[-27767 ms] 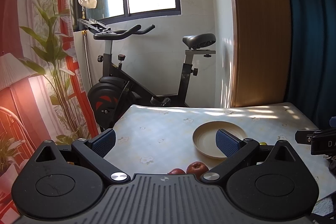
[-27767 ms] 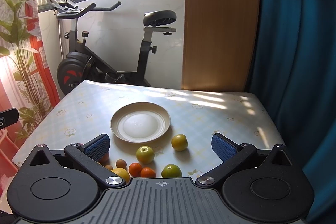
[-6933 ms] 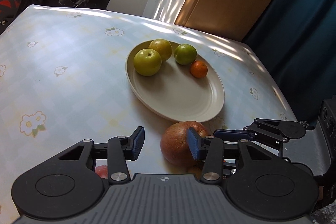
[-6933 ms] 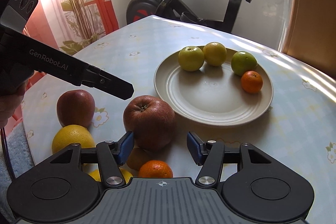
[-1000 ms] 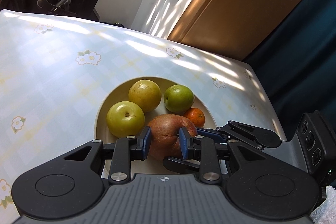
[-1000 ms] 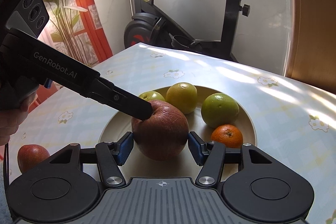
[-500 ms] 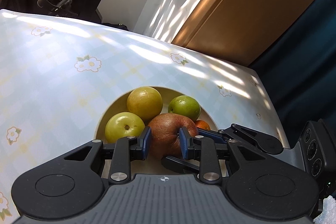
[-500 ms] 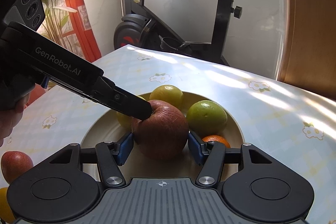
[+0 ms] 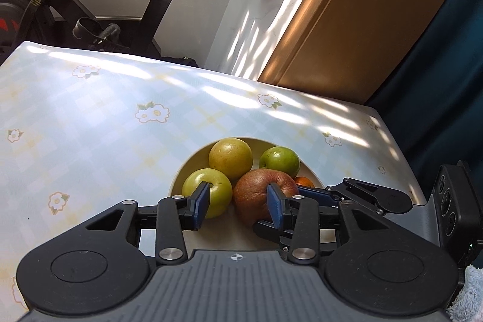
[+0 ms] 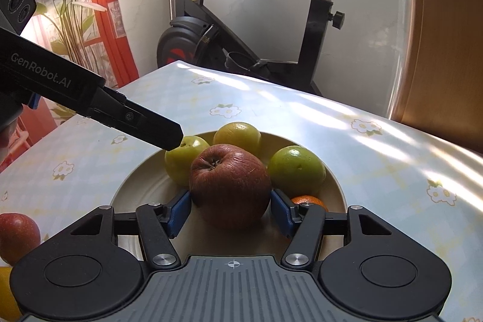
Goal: Organize fruits
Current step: 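Lower the red apple onto the plate and open the left gripper, then withdraw the left tool from the plate while the right tool moves to a tangerine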
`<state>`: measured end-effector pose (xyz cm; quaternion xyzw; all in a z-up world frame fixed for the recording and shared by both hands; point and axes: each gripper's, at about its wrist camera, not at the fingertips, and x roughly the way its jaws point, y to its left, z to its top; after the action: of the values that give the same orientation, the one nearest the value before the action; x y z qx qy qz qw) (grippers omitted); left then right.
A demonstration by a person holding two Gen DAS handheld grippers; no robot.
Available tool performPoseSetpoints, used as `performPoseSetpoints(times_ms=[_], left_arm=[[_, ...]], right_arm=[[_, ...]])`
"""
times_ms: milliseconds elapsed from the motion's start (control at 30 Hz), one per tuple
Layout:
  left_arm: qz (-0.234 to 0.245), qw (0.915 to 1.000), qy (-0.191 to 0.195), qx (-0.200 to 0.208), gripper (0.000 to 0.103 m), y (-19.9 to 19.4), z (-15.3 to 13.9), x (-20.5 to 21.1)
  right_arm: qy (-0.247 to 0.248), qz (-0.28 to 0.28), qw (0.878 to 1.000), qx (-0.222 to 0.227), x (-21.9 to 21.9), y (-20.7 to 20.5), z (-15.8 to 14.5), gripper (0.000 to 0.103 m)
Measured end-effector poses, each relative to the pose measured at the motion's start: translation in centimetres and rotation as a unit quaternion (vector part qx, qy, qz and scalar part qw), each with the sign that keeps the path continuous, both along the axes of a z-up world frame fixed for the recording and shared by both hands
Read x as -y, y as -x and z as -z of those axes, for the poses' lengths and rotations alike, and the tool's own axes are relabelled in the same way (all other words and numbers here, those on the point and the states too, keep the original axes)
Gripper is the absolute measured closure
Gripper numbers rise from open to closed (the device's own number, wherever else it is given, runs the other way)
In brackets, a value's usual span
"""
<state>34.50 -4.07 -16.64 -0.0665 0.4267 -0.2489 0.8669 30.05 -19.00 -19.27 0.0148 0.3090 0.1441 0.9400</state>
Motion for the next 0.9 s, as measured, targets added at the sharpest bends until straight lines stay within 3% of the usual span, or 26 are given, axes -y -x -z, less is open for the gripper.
performPoseSetpoints(times_ms=[100,300,500,900], left_arm=[[-0.009,0.9996,-0.016,0.02,0.051,1.0,-0.9,-0.6],[-0.022,0.9978,-0.035,0.052,0.049,3.5,-2.6,-2.2],[-0.045,0.9935,-0.077,0.071,0.049,6.5,-3.8,-4.7],[-0.075,0.9918,-0.093,0.047,0.049,10.7,-3.1,-11.3]], right_arm=[[0.001,0.002,1.0,0.007,0.0,0.6,-0.5,0.042],[-0.004,0.008,1.0,0.018,0.3,2.5,-1.9,0.041],[-0.028,0.026,0.999,0.02,0.4,5.5,-3.0,0.041],[-0.043,0.035,0.998,0.011,-2.9,9.9,-2.4,0.042]])
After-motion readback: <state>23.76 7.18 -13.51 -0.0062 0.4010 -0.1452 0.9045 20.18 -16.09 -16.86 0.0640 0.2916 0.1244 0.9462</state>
